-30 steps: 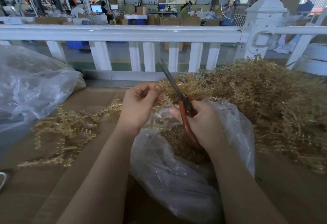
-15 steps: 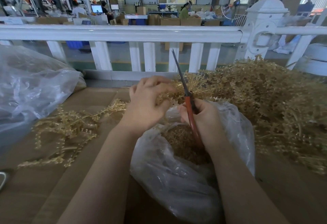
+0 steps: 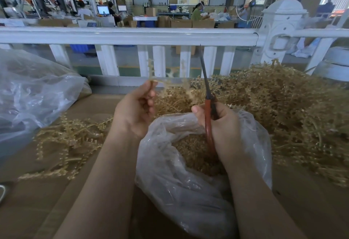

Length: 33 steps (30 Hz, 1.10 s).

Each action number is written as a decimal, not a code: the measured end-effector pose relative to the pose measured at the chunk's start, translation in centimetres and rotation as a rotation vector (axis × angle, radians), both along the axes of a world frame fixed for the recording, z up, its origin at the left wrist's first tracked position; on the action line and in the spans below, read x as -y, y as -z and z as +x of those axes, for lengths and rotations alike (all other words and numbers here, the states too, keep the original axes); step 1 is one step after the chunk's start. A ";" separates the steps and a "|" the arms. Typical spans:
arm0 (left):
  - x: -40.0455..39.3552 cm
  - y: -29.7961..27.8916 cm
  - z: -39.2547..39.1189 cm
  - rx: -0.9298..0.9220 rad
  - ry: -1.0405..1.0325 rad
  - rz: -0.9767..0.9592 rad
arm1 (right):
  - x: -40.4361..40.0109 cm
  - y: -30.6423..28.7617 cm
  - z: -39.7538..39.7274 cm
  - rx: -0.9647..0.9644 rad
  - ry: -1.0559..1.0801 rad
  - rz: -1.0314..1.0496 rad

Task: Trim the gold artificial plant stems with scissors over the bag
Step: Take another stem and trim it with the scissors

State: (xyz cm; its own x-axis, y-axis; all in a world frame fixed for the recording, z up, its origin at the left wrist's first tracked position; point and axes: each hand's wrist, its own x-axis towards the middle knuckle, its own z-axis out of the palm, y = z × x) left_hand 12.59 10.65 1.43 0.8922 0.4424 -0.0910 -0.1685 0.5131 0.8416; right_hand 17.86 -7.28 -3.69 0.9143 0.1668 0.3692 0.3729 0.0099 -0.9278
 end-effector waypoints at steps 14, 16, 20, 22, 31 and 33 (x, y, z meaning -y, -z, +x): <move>1.0 0.3 0.5 0.004 0.020 -0.361 | -0.3 0.5 0.3 0.108 0.155 -0.407; 1.2 0.4 0.6 0.027 -0.002 -0.298 | -0.4 0.6 0.3 0.120 0.163 -0.463; 1.0 0.5 0.7 0.034 -0.016 -0.165 | -0.4 1.0 0.4 0.180 0.169 -0.564; 0.9 0.5 0.7 0.005 -0.015 -0.130 | -0.4 1.0 0.4 0.206 0.181 -0.608; 1.2 0.8 0.6 -0.022 0.000 -0.017 | -0.5 0.9 0.1 0.246 0.157 -0.702; 1.1 0.8 0.6 -0.020 0.049 -0.005 | -0.5 0.9 0.1 0.247 0.172 -0.707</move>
